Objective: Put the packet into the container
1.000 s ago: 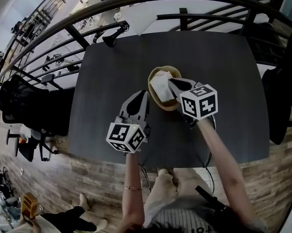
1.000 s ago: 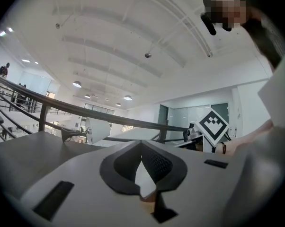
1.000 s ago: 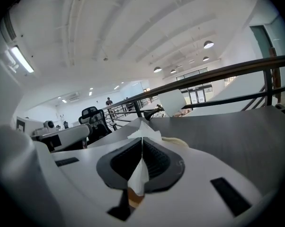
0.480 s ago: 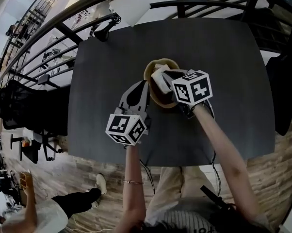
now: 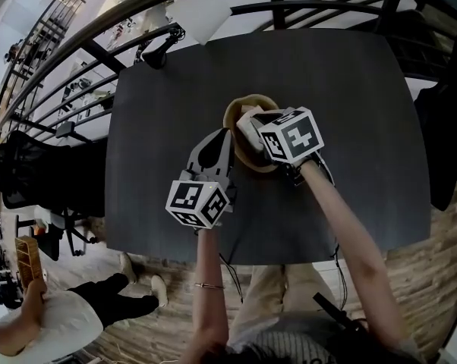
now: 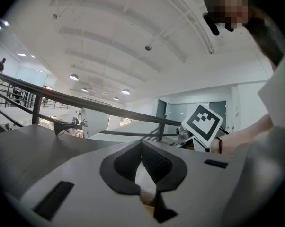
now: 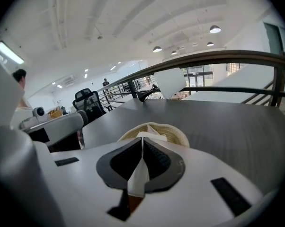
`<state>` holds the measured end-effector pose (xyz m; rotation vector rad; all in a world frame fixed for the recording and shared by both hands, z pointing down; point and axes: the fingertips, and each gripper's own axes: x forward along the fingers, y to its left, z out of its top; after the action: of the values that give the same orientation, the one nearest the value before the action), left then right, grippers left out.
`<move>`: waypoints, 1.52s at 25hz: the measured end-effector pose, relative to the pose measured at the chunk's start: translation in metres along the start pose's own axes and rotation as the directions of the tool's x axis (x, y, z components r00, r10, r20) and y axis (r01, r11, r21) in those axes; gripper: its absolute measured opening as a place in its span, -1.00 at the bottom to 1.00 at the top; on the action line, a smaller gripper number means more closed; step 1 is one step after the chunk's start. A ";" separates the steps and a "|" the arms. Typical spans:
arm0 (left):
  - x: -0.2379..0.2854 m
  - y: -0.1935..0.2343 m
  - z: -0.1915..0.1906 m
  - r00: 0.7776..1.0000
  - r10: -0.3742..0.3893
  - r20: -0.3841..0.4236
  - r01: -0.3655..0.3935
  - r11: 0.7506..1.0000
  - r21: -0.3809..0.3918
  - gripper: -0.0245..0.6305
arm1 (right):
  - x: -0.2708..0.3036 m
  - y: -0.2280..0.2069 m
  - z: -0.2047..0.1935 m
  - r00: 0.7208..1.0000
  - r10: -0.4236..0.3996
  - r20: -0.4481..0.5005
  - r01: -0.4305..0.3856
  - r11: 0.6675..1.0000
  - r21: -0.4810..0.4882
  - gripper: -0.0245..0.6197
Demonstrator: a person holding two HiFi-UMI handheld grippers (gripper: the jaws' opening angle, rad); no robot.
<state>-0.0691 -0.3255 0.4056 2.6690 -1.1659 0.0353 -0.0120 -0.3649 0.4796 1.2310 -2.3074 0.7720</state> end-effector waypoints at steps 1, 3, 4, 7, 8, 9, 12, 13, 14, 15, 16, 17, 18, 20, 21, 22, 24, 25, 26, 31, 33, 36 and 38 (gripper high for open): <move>0.001 0.001 -0.001 1.000 -0.001 -0.002 0.001 1.000 0.000 -0.90 | 0.000 -0.001 0.000 1.000 -0.013 -0.004 0.013 1.000 -0.025 -0.88; 0.003 0.002 -0.002 1.000 -0.003 -0.006 0.003 1.000 0.001 -0.90 | 0.001 -0.001 0.001 0.999 -0.034 -0.012 0.033 0.997 -0.072 -0.88; 0.004 0.002 -0.003 1.000 -0.003 -0.008 0.003 1.000 0.000 -0.90 | 0.001 -0.001 0.002 0.999 -0.043 -0.016 0.041 0.995 -0.094 -0.88; 0.006 0.001 -0.004 1.000 -0.003 -0.009 0.003 1.000 -0.004 -0.90 | -0.002 -0.001 0.005 0.997 -0.069 -0.018 0.066 0.986 -0.154 -0.88; 0.007 0.000 -0.005 1.000 -0.004 -0.010 0.004 1.000 -0.005 -0.90 | -0.002 -0.002 0.005 0.997 -0.071 -0.015 0.068 0.984 -0.165 -0.87; 0.007 0.000 -0.005 1.000 -0.005 -0.011 0.005 1.000 -0.006 -0.90 | -0.003 -0.001 0.005 0.998 -0.065 -0.012 0.062 0.984 -0.169 -0.87; 0.010 -0.003 -0.006 1.000 -0.011 -0.013 0.010 1.000 -0.009 -0.90 | -0.002 0.003 0.004 1.000 -0.018 0.000 0.018 0.988 -0.156 -0.78; 0.011 -0.004 -0.006 1.000 -0.013 -0.013 0.012 1.000 -0.009 -0.90 | -0.002 0.005 0.003 1.000 -0.002 0.006 0.003 0.989 -0.150 -0.72; 0.012 -0.005 -0.006 1.000 -0.015 -0.013 0.014 1.000 -0.007 -0.90 | -0.003 0.006 0.004 1.000 0.011 0.016 -0.009 0.989 -0.146 -0.71; 0.012 -0.006 -0.006 1.000 -0.016 -0.013 0.016 1.000 -0.006 -0.90 | -0.004 0.006 0.004 0.999 0.019 0.026 -0.015 0.989 -0.145 -0.70; 0.012 -0.006 -0.005 1.000 -0.018 -0.012 0.018 1.000 -0.004 -0.90 | -0.005 0.007 0.005 0.999 0.025 0.035 -0.020 0.989 -0.145 -0.70; 0.012 -0.007 -0.004 1.000 -0.020 -0.010 0.020 1.000 -0.002 -0.90 | -0.008 0.008 0.007 0.998 0.031 0.047 -0.024 0.990 -0.142 -0.70; 0.011 -0.008 -0.003 1.000 -0.021 -0.008 0.021 1.000 0.000 -0.90 | -0.011 0.009 0.009 0.997 0.036 0.063 -0.027 0.990 -0.137 -0.70; 0.009 -0.011 0.000 1.000 -0.025 -0.004 0.025 1.000 0.004 -0.90 | -0.019 0.013 0.013 0.994 0.050 0.093 -0.037 0.990 -0.133 -0.70; 0.008 -0.013 0.002 1.000 -0.028 -0.002 0.028 1.000 0.007 -0.90 | -0.024 0.016 0.015 0.993 0.062 0.103 -0.048 0.989 -0.139 -0.70; 0.007 -0.016 0.004 0.999 -0.032 -0.001 0.032 0.999 0.011 -0.90 | -0.029 0.020 0.017 0.990 0.077 0.115 -0.060 0.987 -0.146 -0.70; 0.002 -0.022 0.010 0.999 -0.039 0.005 0.039 0.999 0.013 -0.90 | -0.042 0.028 0.022 0.983 0.104 0.148 -0.082 0.986 -0.147 -0.71; 0.000 -0.024 0.012 0.999 -0.042 0.011 0.042 0.999 0.011 -0.90 | -0.049 0.031 0.025 0.979 0.115 0.170 -0.092 0.986 -0.140 -0.76; -0.003 -0.027 0.016 0.999 -0.044 0.016 0.044 0.999 0.009 -0.90 | -0.056 0.035 0.028 0.974 0.124 0.192 -0.100 0.986 -0.132 -0.80; -0.019 -0.042 0.032 0.998 -0.056 0.031 0.056 0.998 0.022 -0.90 | -0.090 0.053 0.036 0.951 0.164 0.261 -0.133 0.982 -0.133 -0.89; -0.026 -0.050 0.040 0.997 -0.068 0.041 0.067 0.997 0.026 -0.90 | -0.105 0.060 0.040 0.939 0.181 0.291 -0.150 0.981 -0.126 -0.89; -0.033 -0.060 0.048 0.995 -0.089 0.050 0.088 0.996 0.034 -0.90 | -0.122 0.070 0.042 0.923 0.206 0.326 -0.172 0.976 -0.132 -0.89; -0.038 -0.068 0.052 0.993 -0.109 0.048 0.107 0.993 0.051 -0.90 | -0.134 0.077 0.043 0.911 0.223 0.346 -0.187 0.973 -0.136 -0.89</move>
<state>-0.0491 -0.2648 0.3377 2.7859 -1.0458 -0.0223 -0.0112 -0.2747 0.3472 1.1766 -2.7720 0.5204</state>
